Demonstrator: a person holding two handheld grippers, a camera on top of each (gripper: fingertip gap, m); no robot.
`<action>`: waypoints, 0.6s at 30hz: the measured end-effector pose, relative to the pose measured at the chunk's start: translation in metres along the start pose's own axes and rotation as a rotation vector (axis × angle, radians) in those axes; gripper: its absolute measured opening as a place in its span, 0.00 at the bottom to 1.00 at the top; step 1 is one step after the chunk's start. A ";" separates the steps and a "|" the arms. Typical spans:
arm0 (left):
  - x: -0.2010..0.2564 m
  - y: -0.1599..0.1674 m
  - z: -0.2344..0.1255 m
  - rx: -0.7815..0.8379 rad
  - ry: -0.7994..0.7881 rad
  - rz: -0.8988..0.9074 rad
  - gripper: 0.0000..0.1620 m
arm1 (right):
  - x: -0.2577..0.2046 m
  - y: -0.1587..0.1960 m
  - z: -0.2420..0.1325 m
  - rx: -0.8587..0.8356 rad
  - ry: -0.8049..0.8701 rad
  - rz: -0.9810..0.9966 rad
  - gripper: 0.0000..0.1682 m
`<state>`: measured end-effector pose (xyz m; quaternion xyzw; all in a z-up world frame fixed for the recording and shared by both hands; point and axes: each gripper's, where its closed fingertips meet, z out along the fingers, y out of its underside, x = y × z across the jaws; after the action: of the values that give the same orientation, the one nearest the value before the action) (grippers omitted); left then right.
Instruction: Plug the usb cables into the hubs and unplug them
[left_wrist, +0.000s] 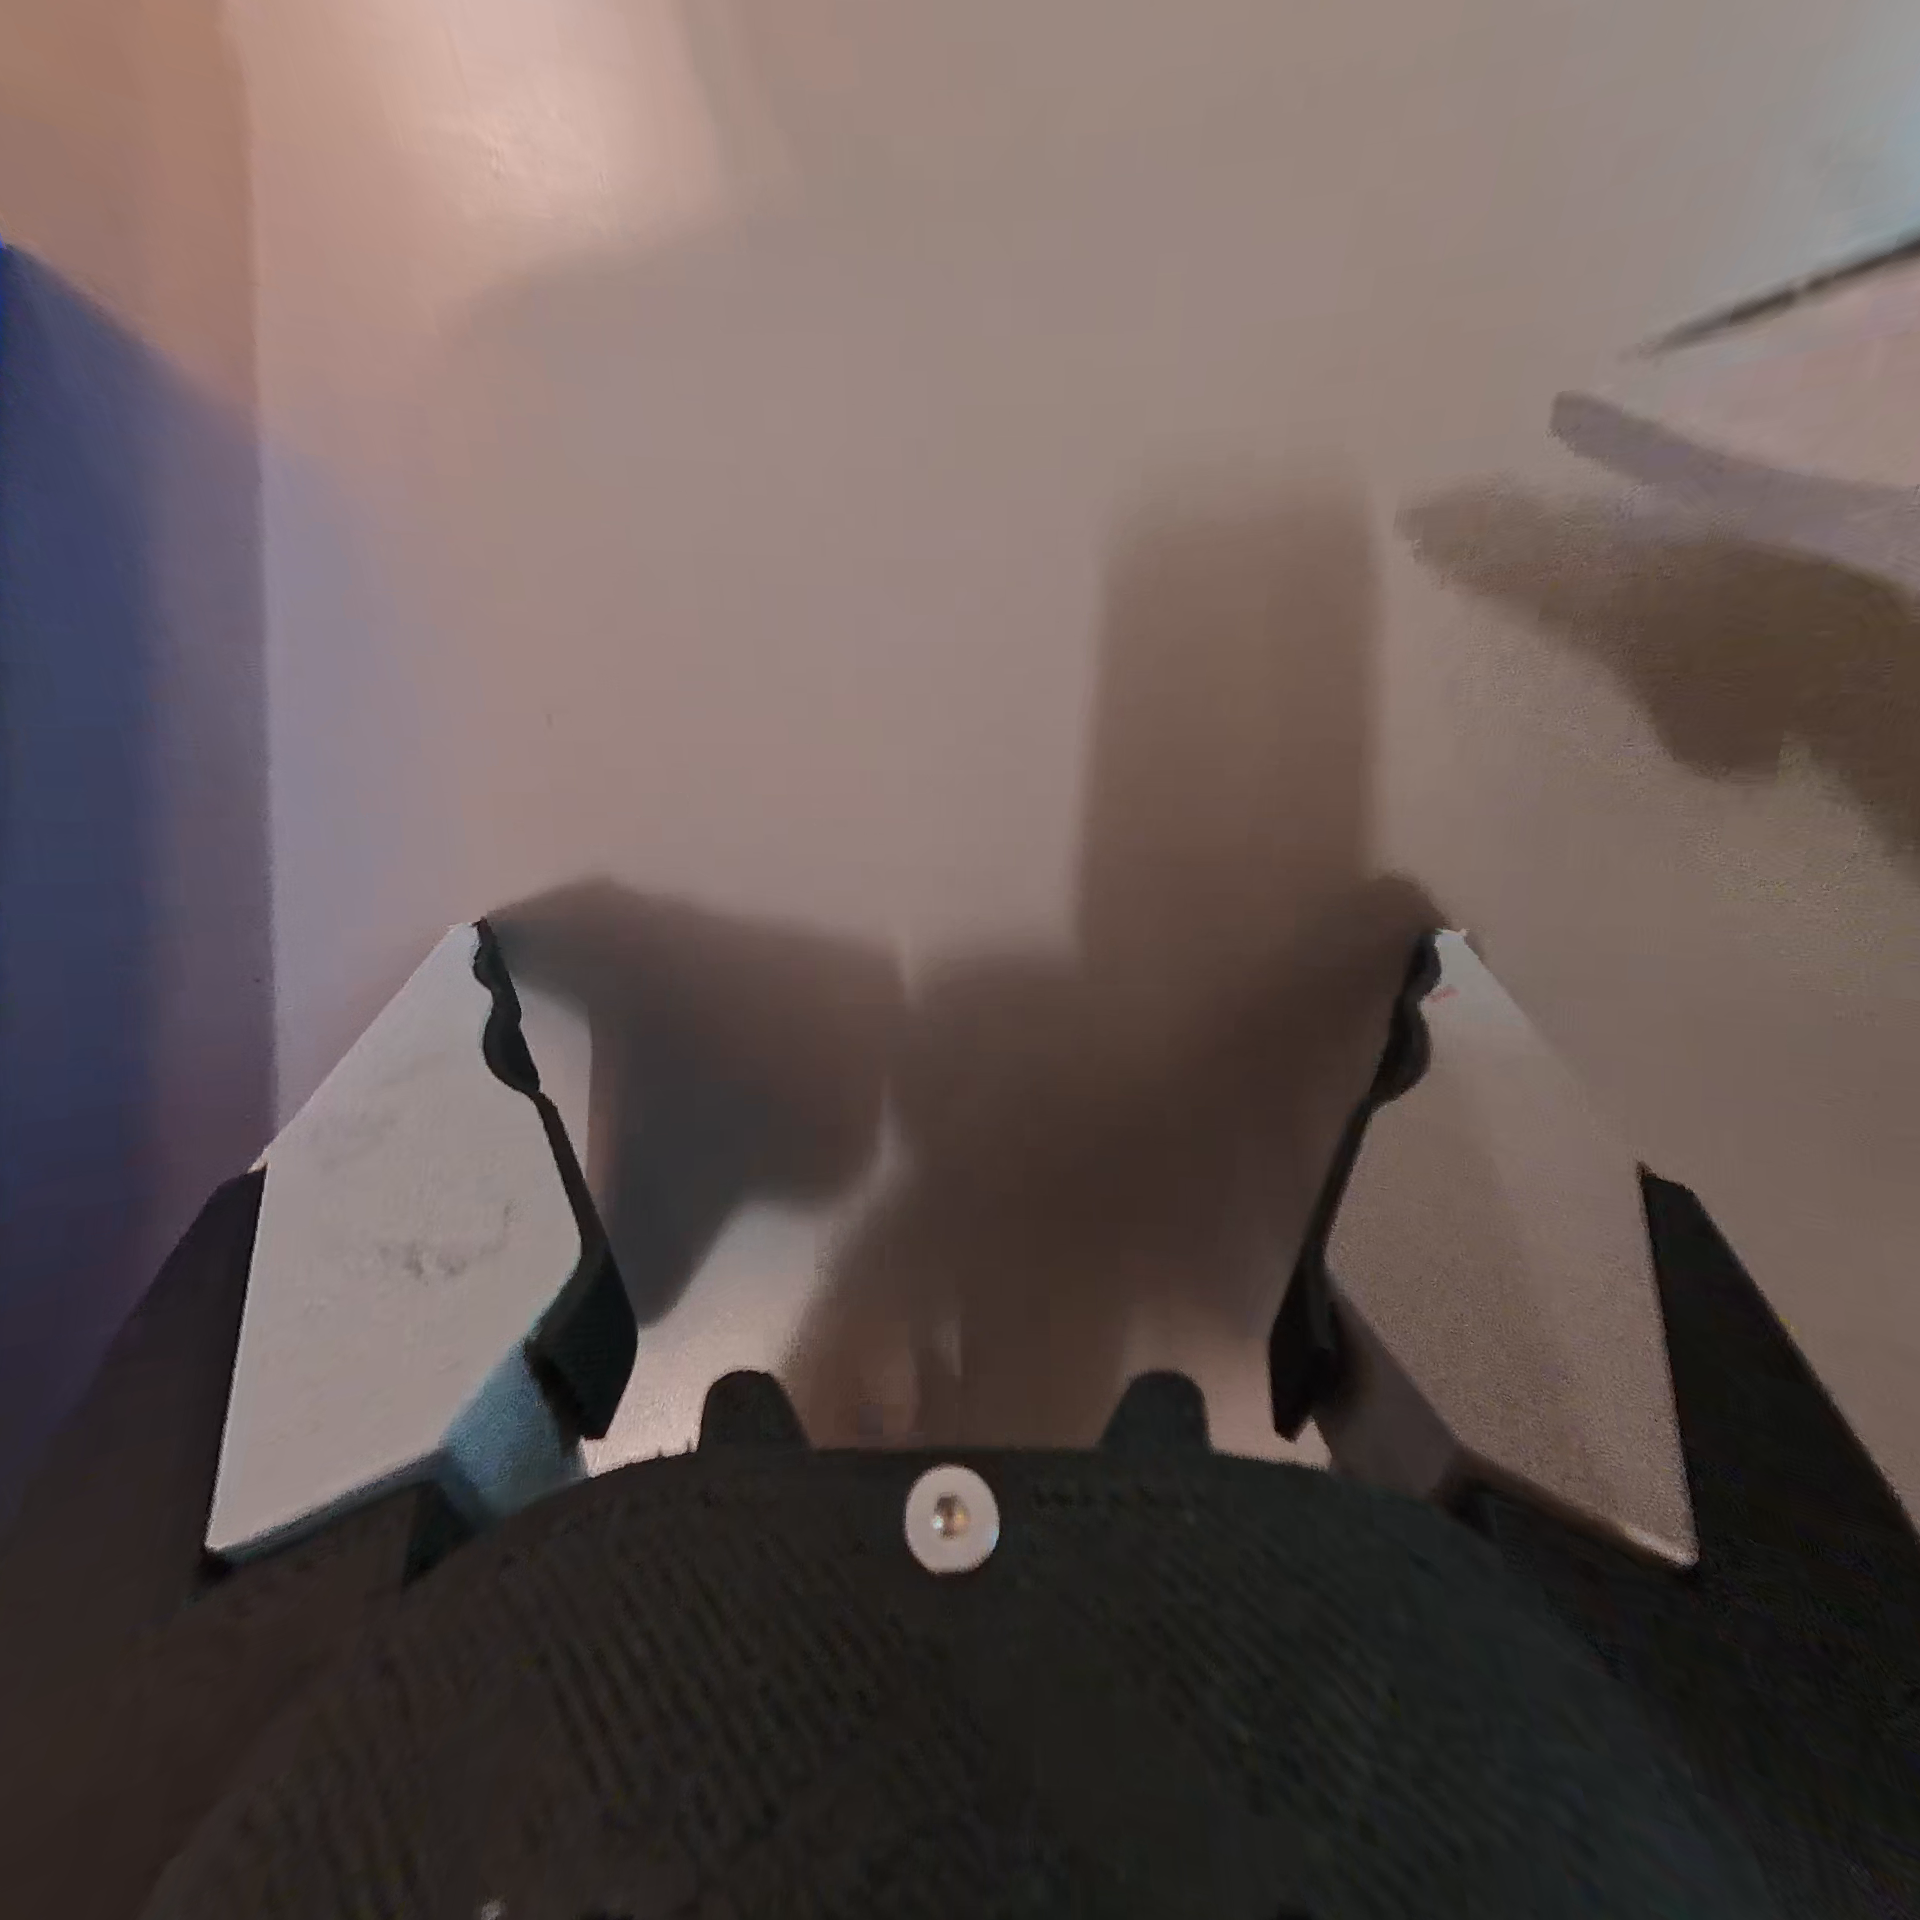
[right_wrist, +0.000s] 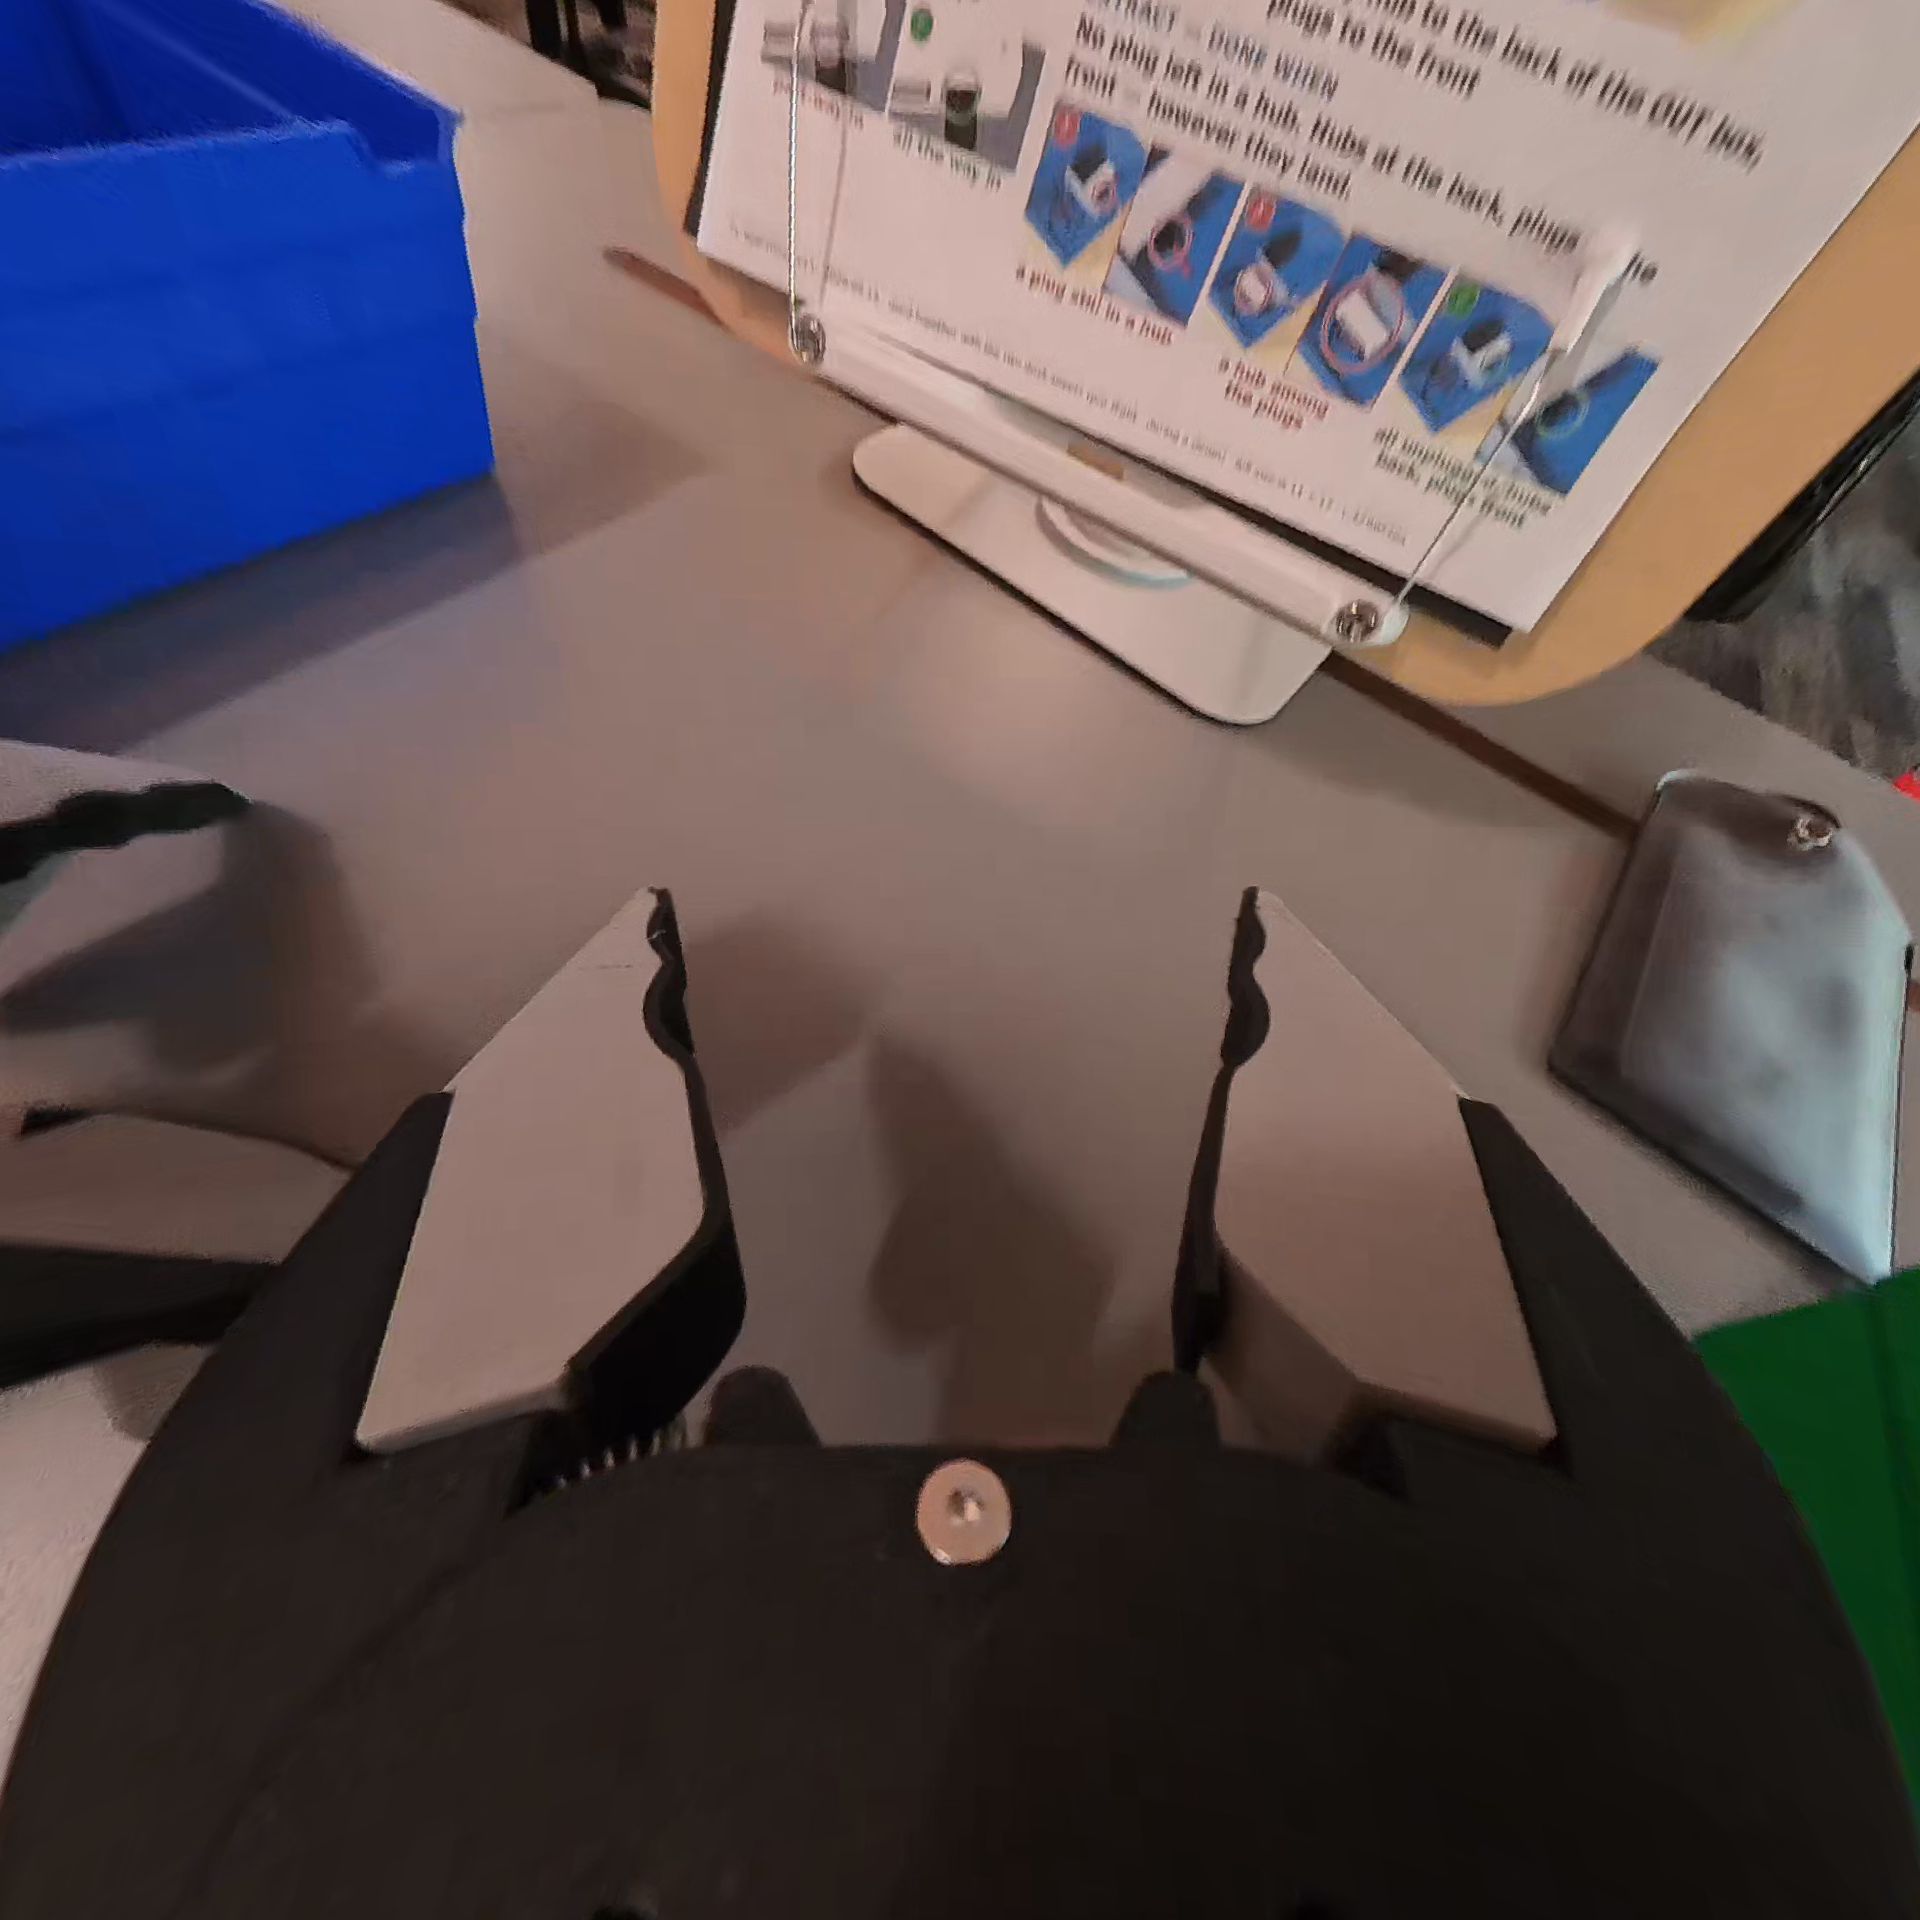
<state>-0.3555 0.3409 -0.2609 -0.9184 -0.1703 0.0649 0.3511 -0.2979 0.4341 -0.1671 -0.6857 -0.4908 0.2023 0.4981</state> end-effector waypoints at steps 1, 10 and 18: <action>0.002 -0.002 0.002 0.000 0.013 0.015 0.98 | 0.000 -0.004 0.003 0.017 0.001 -0.004 0.63; 0.004 -0.012 0.011 0.003 0.068 0.077 0.98 | -0.001 0.011 0.011 0.061 0.009 -0.071 0.61; 0.019 -0.029 0.026 -0.003 0.274 0.307 0.97 | -0.011 0.024 0.019 0.009 -0.044 -0.051 0.60</action>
<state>-0.3514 0.3841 -0.2606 -0.9344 0.0209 -0.0083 0.3555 -0.3063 0.4330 -0.1990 -0.6660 -0.5182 0.2068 0.4951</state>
